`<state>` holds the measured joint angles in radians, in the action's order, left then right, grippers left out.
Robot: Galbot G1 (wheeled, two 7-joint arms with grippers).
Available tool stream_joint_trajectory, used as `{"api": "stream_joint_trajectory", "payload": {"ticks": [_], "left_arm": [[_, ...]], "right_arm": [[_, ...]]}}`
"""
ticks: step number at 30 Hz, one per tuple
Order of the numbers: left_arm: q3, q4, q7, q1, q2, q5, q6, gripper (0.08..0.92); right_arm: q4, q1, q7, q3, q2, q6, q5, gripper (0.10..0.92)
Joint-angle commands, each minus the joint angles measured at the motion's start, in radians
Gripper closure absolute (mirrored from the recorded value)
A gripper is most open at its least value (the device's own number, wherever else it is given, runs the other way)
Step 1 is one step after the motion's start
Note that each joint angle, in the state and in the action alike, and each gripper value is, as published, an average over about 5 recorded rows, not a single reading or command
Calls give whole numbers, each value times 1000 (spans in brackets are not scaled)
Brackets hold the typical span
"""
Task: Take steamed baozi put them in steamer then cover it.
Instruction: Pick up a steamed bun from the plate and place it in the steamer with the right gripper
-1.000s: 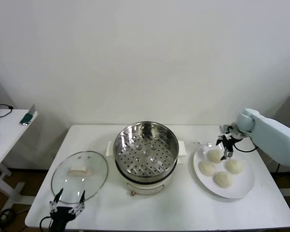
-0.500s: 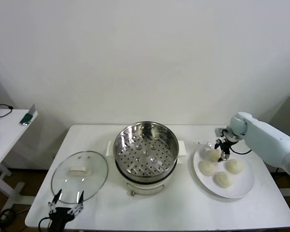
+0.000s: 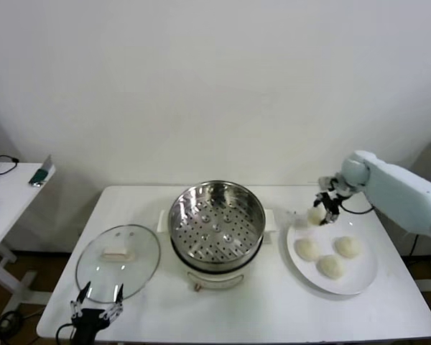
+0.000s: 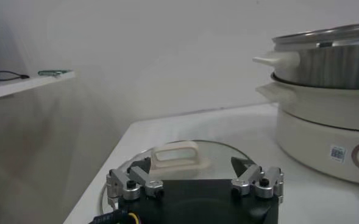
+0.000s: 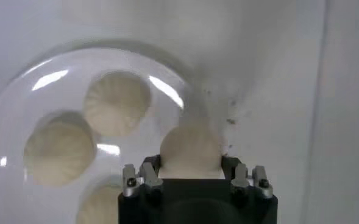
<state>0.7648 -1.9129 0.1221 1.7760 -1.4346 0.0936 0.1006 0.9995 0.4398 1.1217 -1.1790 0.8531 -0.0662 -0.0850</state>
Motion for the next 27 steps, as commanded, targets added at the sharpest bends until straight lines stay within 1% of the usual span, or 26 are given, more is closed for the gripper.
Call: {"api": "stream_joint_trajectory", "payload": {"ticks": [1, 4, 7, 9, 12, 18, 23, 27], "left_arm": [[0, -2, 0, 1, 2, -1, 0, 177], [-2, -5, 0, 2, 5, -2, -1, 177], [-2, -6, 0, 1, 8, -2, -1, 177], [-3, -5, -1, -2, 9, -2, -1, 177], [-5, -6, -2, -5, 7, -3, -1, 177], [-5, -16, -2, -1, 4, -3, 0, 177], [0, -29, -2, 3, 0, 4, -1, 177], [-5, -34, -3, 5, -9, 2, -1, 177]], "right_arm": [[299, 491, 20, -266, 58, -228, -114, 352], [424, 572, 1, -289, 117, -292, -113, 332], [533, 599, -27, -292, 182, -323, -90, 318], [577, 584, -47, -290, 224, -328, -69, 314], [597, 516, -76, -286, 282, -334, -19, 313], [529, 358, -146, -299, 355, -363, 142, 313], [396, 225, -216, -289, 373, -390, 292, 313], [285, 131, -266, -255, 388, -412, 379, 313]]}}
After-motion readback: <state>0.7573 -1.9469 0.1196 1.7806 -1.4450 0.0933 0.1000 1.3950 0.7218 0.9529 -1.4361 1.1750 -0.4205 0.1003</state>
